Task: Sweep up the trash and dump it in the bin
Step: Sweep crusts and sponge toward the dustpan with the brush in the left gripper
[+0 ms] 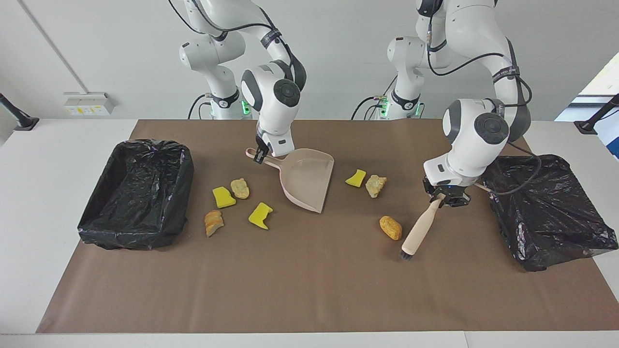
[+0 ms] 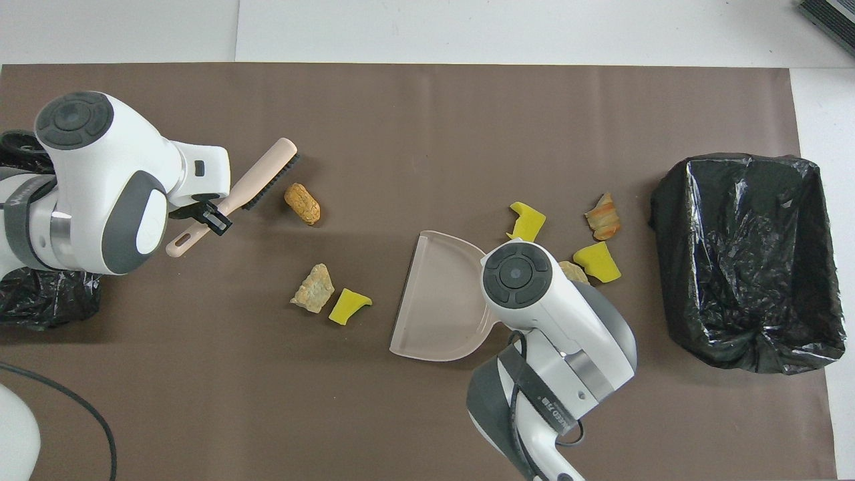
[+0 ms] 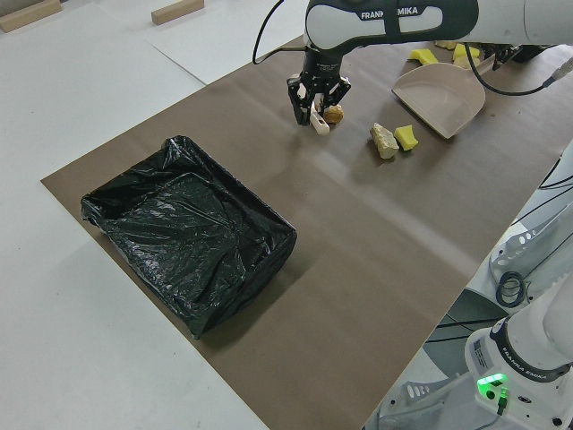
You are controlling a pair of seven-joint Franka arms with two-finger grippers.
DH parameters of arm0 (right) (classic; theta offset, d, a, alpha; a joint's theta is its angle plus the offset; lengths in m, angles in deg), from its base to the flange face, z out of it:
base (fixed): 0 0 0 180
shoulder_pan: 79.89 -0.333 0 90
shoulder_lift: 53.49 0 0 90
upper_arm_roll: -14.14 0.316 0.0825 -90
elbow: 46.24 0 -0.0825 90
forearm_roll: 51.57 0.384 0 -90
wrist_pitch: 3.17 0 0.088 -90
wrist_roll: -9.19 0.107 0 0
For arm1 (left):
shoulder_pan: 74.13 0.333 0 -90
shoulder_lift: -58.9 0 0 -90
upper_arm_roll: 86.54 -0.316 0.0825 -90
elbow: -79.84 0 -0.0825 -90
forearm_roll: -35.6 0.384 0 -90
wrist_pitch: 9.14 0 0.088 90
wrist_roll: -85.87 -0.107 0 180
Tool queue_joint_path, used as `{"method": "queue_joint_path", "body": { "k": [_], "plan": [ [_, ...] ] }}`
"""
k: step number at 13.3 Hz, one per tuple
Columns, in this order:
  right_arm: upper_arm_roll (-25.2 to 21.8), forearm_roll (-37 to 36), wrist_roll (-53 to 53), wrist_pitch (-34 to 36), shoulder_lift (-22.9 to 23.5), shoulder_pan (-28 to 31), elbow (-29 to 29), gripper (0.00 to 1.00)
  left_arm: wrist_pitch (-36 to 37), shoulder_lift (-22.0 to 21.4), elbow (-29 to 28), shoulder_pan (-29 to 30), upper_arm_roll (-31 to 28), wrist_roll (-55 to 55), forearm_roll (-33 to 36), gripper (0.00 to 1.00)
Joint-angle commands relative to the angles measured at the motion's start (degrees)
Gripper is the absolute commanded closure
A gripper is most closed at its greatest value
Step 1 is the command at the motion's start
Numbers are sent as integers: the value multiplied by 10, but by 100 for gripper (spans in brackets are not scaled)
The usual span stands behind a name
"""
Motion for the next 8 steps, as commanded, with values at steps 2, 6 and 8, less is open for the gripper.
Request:
{"method": "queue_joint_path", "body": {
  "k": [2, 6, 8],
  "plan": [
    [1, -20, 34, -20, 6, -7, 3, 100, -29, -61, -102, -40, 1, 67, 8, 100],
    [1, -21, 34, -16, 4, -15, 3, 100, -34, -92, -150, -111, 4, 185, 2, 100],
    [1, -21, 34, -16, 4, -15, 3, 100, -30, -112, -173, -153, 5, 208, -2, 100]
  ]
}}
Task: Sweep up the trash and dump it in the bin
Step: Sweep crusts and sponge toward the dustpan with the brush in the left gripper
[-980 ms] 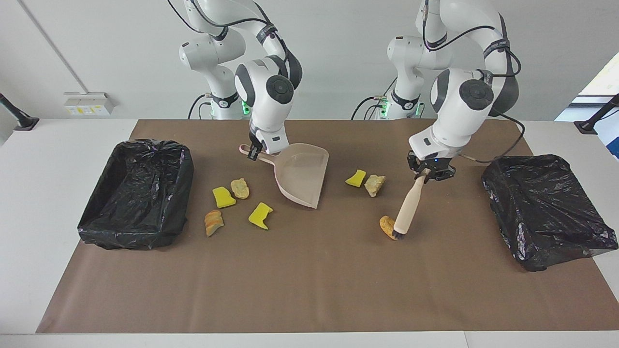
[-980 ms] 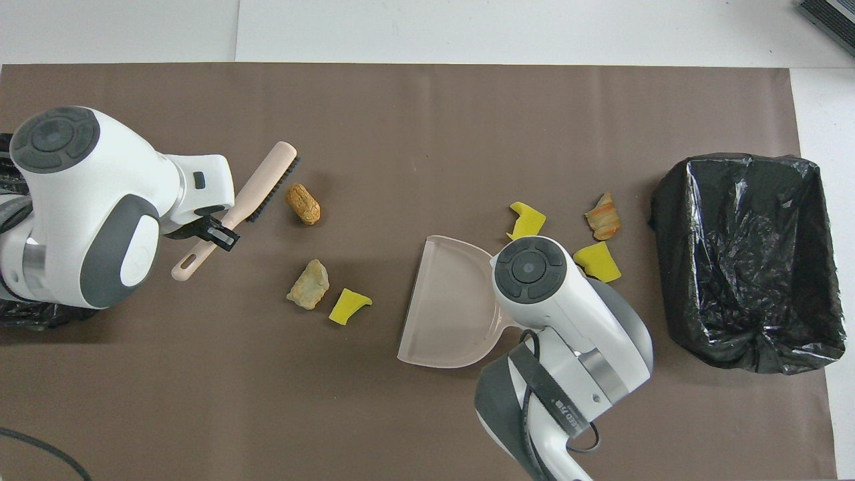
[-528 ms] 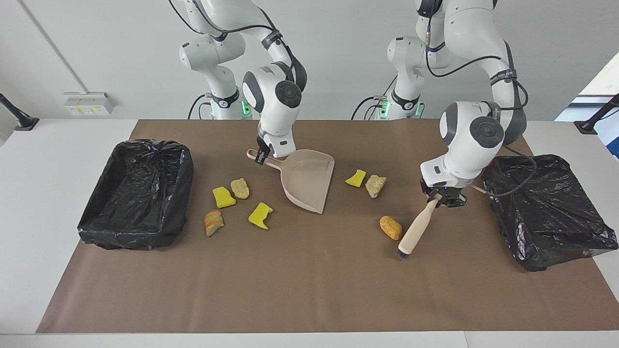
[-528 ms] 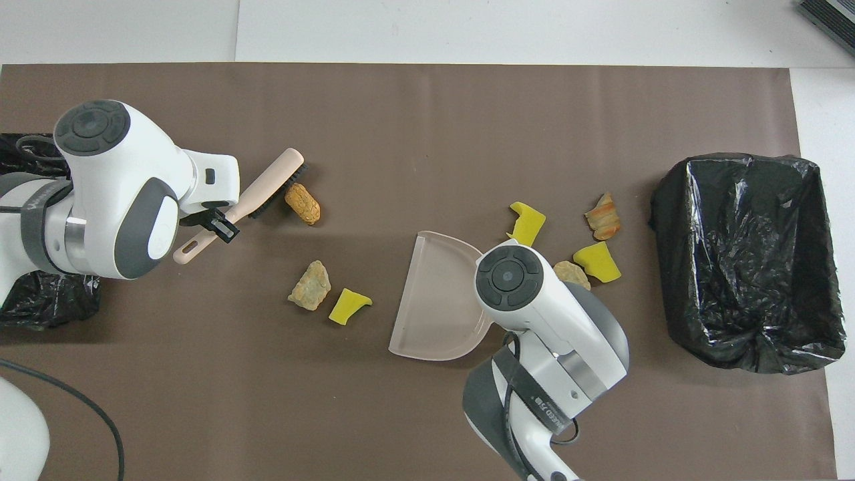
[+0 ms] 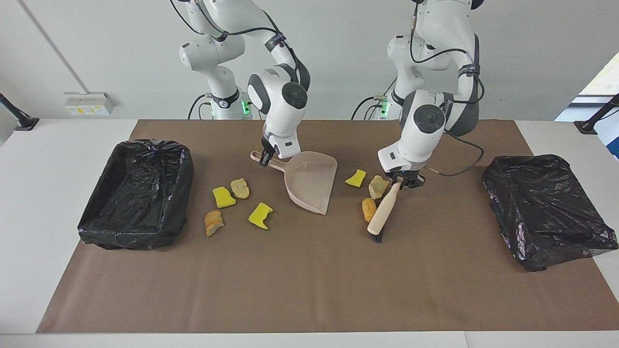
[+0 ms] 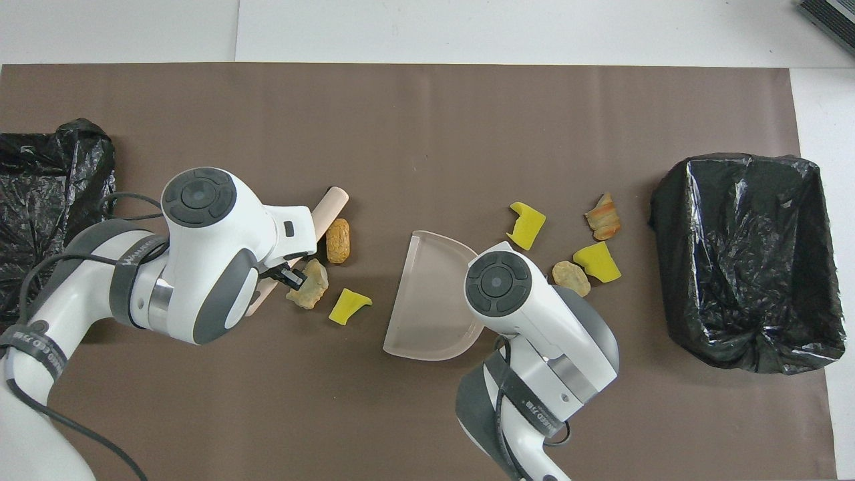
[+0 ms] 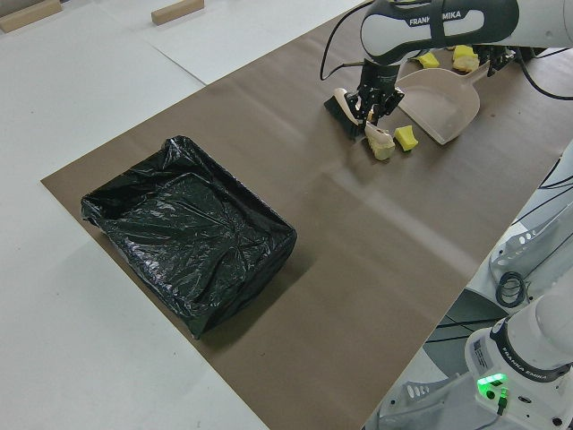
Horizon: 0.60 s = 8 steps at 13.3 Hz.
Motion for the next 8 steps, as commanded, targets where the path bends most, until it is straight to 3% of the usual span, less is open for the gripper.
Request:
{"method": "queue_joint_path", "body": {
  "k": [1, 6, 8],
  "plan": [
    [1, -15, 17, -4, -4, -3, 4, 100, -6, -44, -54, -59, -7, 33, -17, 100],
    [1, -15, 17, -4, -3, -2, 3, 100, 21, -57, -51, -141, -7, 85, -160, 100],
    [1, -15, 17, -3, -3, -2, 2, 100, 24, -75, -31, -135, -7, 90, -180, 100]
  ]
}}
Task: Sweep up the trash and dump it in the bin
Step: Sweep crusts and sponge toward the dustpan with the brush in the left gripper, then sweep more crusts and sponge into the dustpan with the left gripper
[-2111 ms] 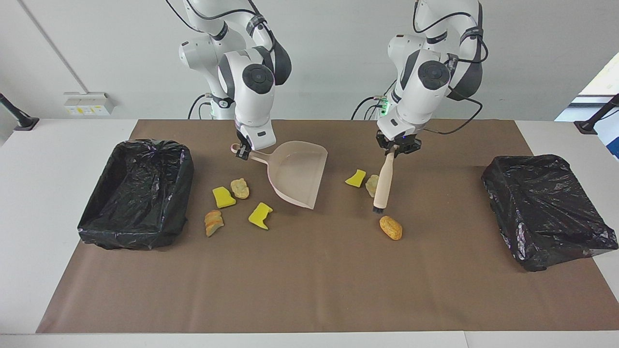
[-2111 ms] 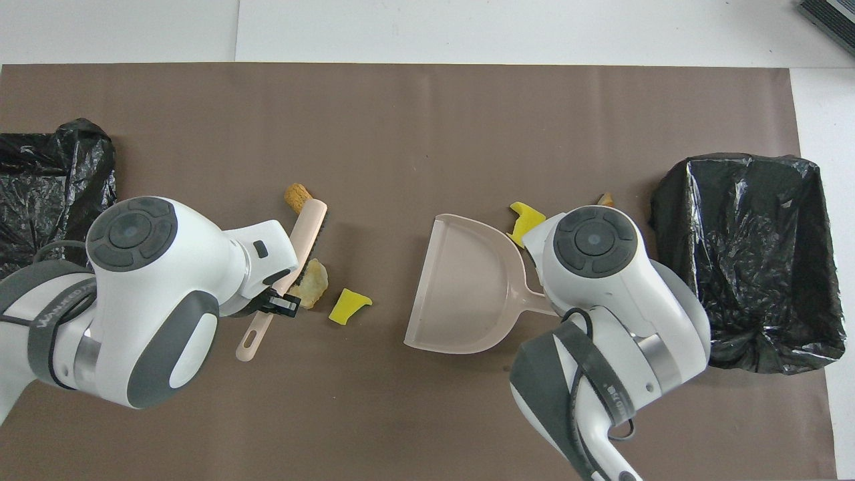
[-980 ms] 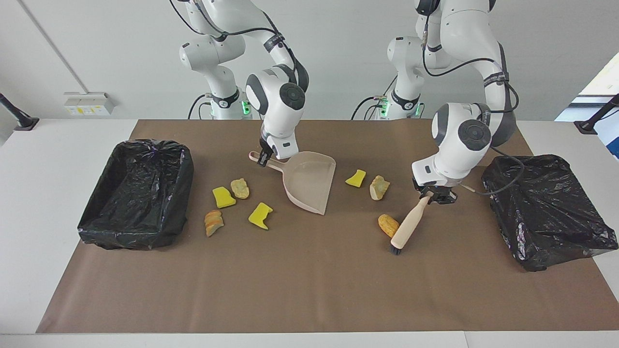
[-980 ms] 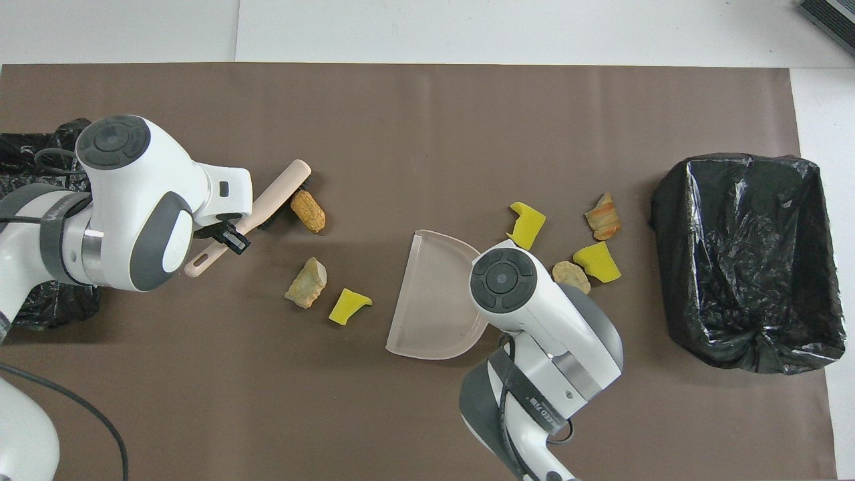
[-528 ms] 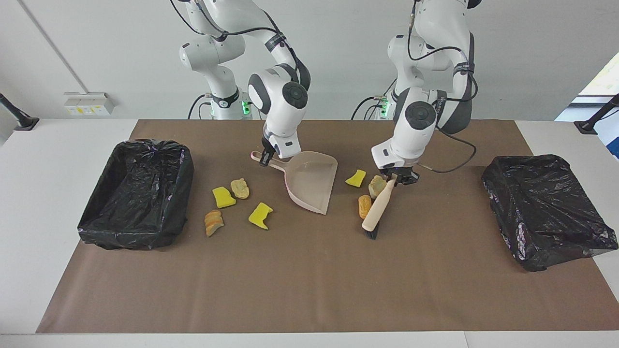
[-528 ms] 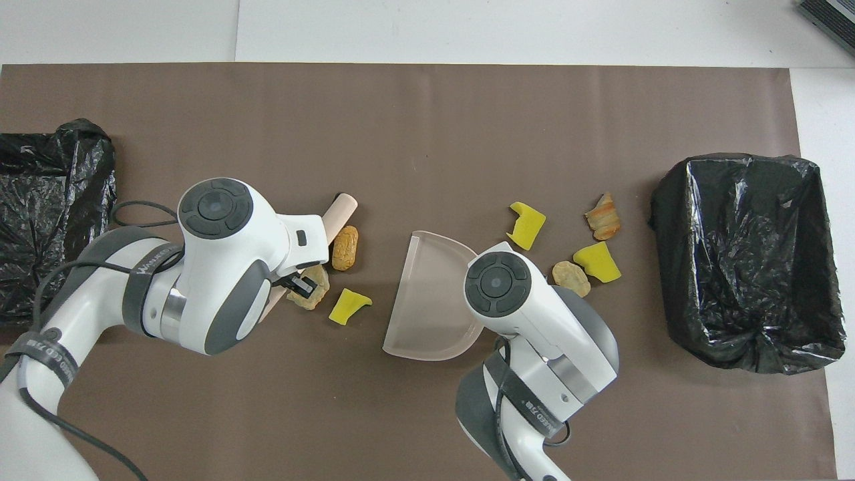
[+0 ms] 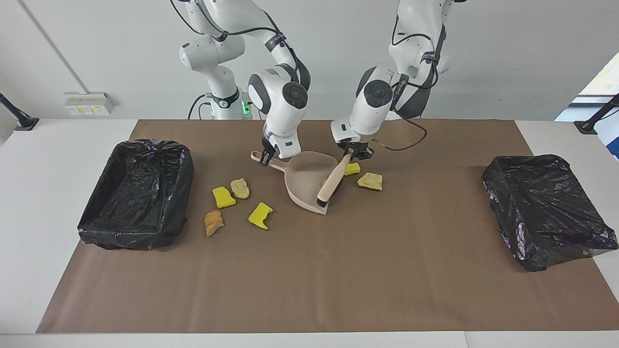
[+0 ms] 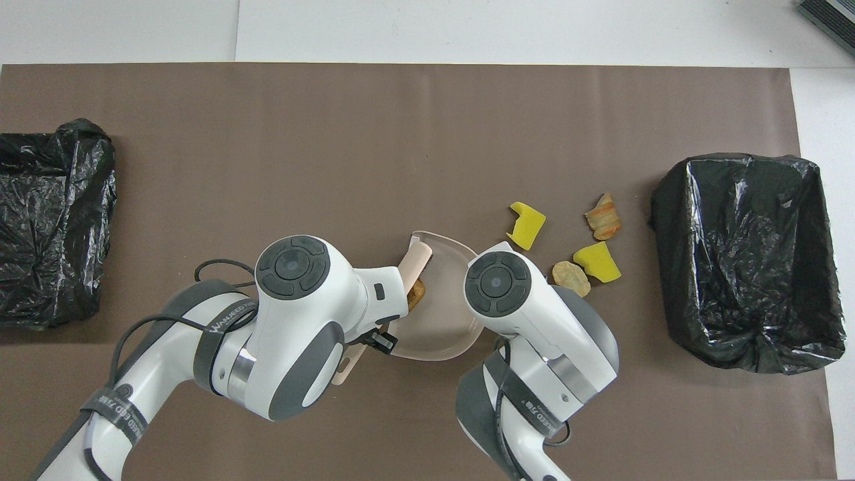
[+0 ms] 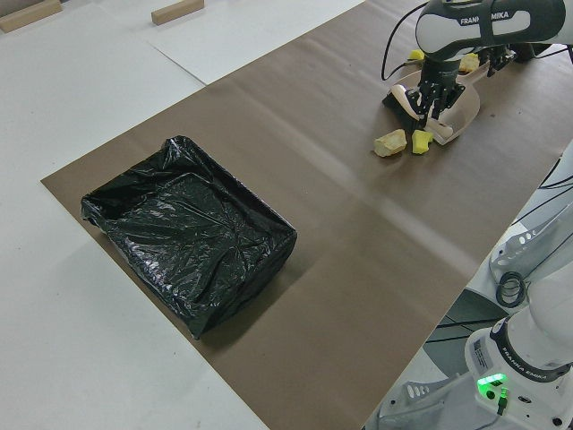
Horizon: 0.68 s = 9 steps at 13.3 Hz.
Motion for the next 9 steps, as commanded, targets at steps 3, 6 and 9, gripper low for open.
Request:
{"method": "queue_joint_path", "body": {
  "k": [3, 6, 9],
  "plan": [
    [1, -15, 15, -4, -3, -2, 2, 100, 69, -62, 1, 17, -19, 72, -19, 100],
    [1, -16, 5, -8, -2, -2, 2, 100, 163, -98, -14, 42, -18, 222, 96, 100],
    [1, -40, -70, -20, 2, 2, -1, 100, 163, -156, -101, 44, -18, 376, 131, 100]
  ]
}}
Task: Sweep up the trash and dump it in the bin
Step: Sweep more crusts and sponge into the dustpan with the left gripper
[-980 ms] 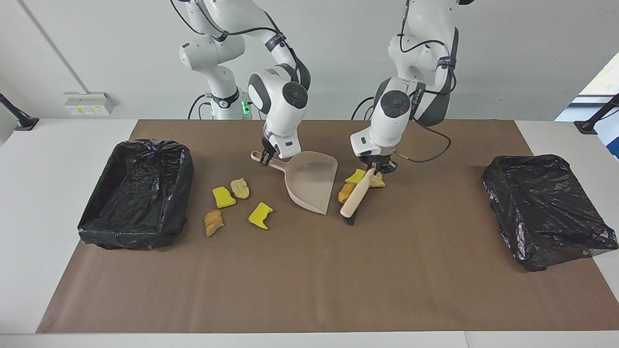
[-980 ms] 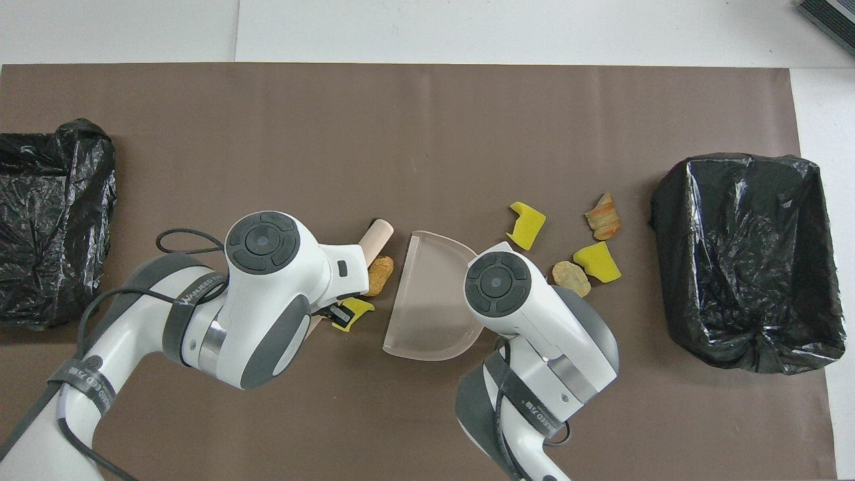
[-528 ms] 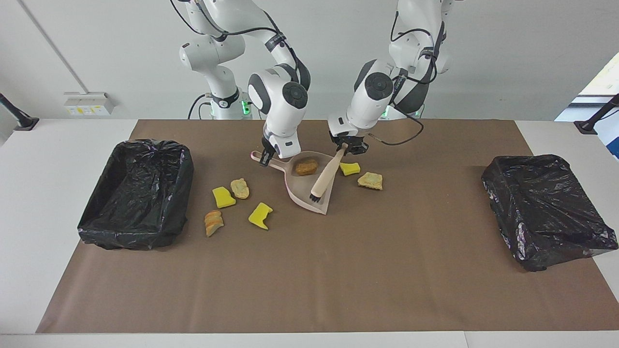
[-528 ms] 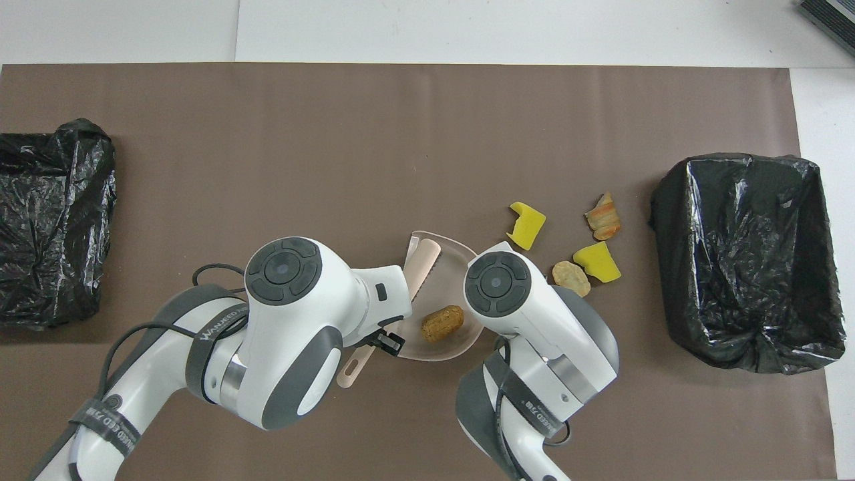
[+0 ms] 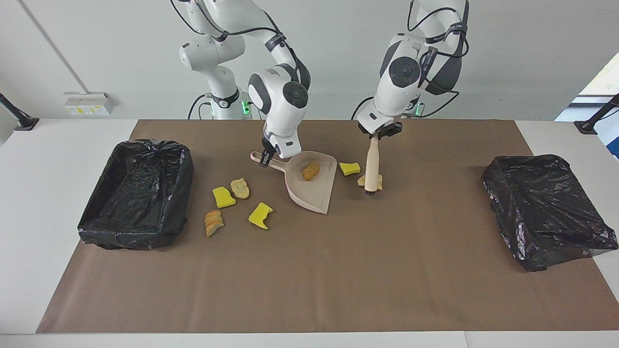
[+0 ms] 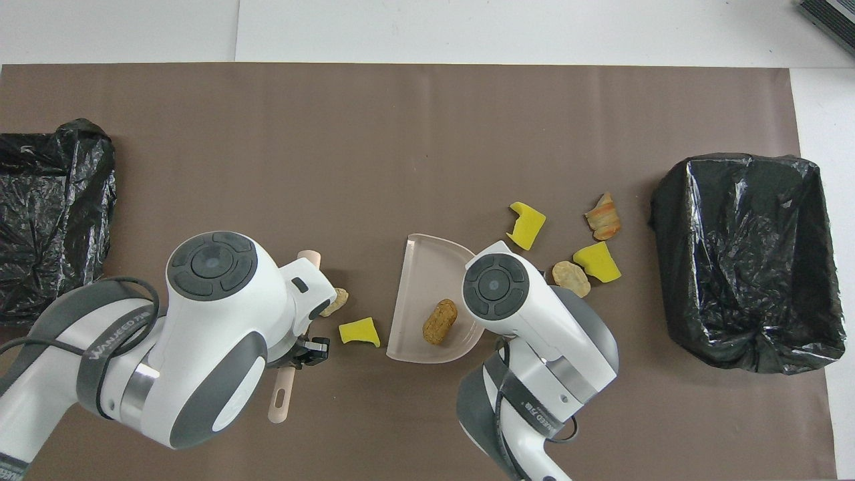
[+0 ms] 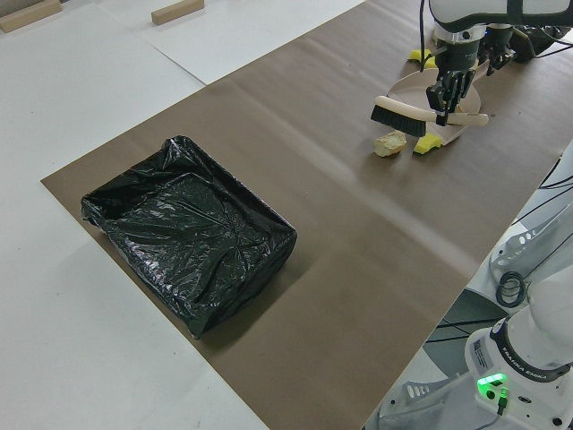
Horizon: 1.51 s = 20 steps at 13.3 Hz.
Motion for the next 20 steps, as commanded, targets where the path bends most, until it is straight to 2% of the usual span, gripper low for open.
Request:
{"method": "queue_joint_path", "body": {
  "k": [1, 2, 3, 6, 8, 9, 11, 13, 14, 16, 18, 20],
  "plan": [
    [1, -20, -33, -10, 2, 3, -1, 100, -30, -78, -107, 2, 5, 123, 24, 100],
    [1, -20, -37, -12, 2, 3, -1, 100, -54, -107, -146, -3, 7, 165, 24, 100],
    [1, -20, -38, -12, 2, 3, -1, 100, -76, -118, -172, -8, 11, 208, 24, 100],
    [1, -20, -33, -12, 2, 3, -1, 100, -175, -101, -204, -62, 18, 340, 23, 100],
    [1, -20, -32, -12, 2, 3, -1, 100, -246, -60, -199, -99, 19, 361, 17, 100],
    [1, -20, -32, -12, 3, 3, -1, 100, -289, -41, -195, -112, 19, 353, 16, 100],
    [1, -20, -31, -12, 2, 3, -1, 100, -316, -4, -164, -130, 21, 322, 3, 100],
    [1, -19, -30, -12, 2, 3, -1, 100, -317, 24, -115, -141, 21, 225, -82, 100],
    [1, -20, -30, -12, 2, 3, -1, 100, -317, 29, -107, -145, 21, 173, -114, 100],
    [1, -20, -30, -11, 2, 3, -1, 100, -317, 37, -90, -152, 22, 113, -130, 100],
    [1, -19, -30, -12, 3, 3, -1, 100, -311, 48, -67, -155, 23, 97, -130, 100],
    [1, -20, -30, -12, 3, 3, -1, 100, -297, 41, -62, -149, 18, 97, -129, 100]
  ]
}}
